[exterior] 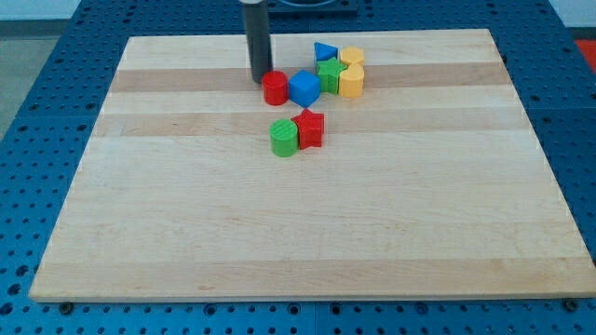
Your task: Push the red circle into red star
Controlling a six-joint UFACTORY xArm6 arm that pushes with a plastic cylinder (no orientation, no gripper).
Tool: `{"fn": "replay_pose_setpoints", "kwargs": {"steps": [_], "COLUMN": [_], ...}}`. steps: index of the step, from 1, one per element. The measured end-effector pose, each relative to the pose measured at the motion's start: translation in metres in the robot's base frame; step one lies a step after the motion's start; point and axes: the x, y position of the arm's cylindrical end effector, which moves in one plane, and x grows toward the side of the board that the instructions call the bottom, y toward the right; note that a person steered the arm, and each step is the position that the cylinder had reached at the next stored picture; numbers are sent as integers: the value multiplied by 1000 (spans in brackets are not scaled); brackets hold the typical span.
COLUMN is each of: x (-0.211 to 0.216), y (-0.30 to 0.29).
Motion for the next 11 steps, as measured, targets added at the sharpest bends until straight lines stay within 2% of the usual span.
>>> {"fn": "replay_pose_setpoints", "kwargs": {"steps": [2, 3, 5, 6, 8, 11], "x": [53, 65, 13, 18, 28, -7], "y": [-37, -43, -18, 20, 26, 46]}}
